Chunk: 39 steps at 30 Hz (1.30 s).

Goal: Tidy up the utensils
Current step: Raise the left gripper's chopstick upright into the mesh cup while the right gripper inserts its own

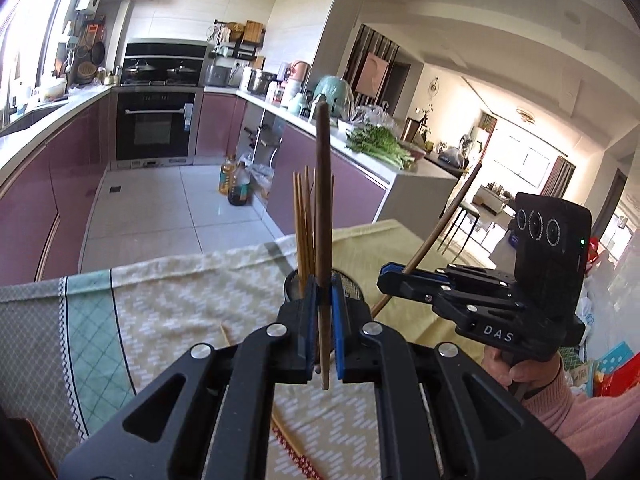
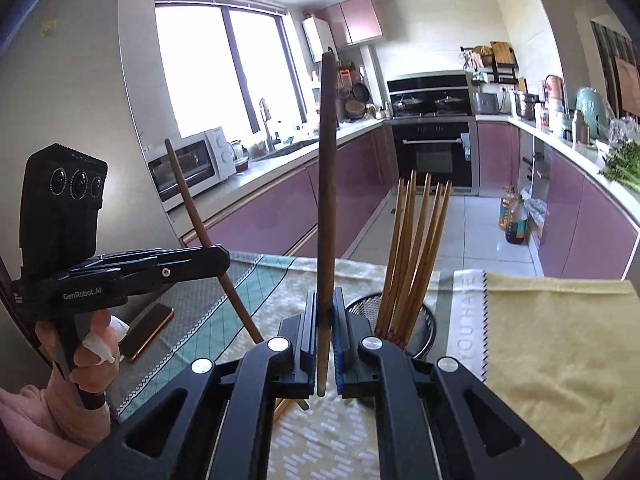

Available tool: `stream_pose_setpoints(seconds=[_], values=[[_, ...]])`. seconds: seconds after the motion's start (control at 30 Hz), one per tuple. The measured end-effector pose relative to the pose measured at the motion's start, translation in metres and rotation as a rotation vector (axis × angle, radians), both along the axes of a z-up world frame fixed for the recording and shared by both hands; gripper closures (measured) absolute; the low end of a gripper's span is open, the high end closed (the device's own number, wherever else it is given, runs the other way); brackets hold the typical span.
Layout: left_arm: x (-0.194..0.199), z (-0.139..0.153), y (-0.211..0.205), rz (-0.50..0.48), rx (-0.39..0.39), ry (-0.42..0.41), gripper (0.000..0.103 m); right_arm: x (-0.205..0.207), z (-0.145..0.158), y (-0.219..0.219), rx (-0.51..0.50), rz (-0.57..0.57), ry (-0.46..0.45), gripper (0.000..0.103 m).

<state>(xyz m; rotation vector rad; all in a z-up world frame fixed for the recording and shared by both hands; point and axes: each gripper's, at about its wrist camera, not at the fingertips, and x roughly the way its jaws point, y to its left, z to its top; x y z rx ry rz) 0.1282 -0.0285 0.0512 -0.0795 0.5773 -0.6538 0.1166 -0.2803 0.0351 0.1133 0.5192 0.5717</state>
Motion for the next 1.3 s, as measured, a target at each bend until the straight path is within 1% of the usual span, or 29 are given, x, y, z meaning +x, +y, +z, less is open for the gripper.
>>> stream_pose_setpoints(seconds=[0.17, 0.33, 0.43, 0.57, 0.7, 0.93, 1.17, 1.3], values=[[0.007, 0.021, -0.008, -0.002, -0.017, -0.045, 0.096, 0.0, 0.019, -0.007, 0.001, -0.02, -0.05, 0.097], [0.016, 0.038, -0.02, 0.007, -0.008, -0.085, 0.096, 0.006, 0.033, -0.013, 0.008, -0.04, -0.094, 0.097], [0.022, 0.043, -0.028, 0.017, 0.009, -0.103, 0.096, 0.012, 0.036, -0.015, 0.01, -0.049, -0.103, 0.097], [0.028, 0.041, -0.038, 0.017, 0.033, -0.111, 0.096, 0.02, 0.035, -0.016, 0.011, -0.059, -0.106, 0.097], [0.035, 0.033, -0.05, 0.016, 0.08, -0.1, 0.096, 0.03, 0.028, -0.014, 0.008, -0.064, -0.083, 0.097], [0.042, 0.009, -0.063, 0.006, 0.17, -0.055, 0.095, 0.05, 0.002, -0.006, -0.008, -0.058, 0.005, 0.097], [0.054, -0.014, -0.068, -0.04, 0.229, 0.027, 0.095, 0.065, -0.02, 0.001, -0.017, -0.042, 0.091, 0.097], [0.058, -0.023, -0.071, -0.046, 0.25, 0.052, 0.095, 0.072, -0.028, 0.004, -0.021, -0.044, 0.129, 0.097]])
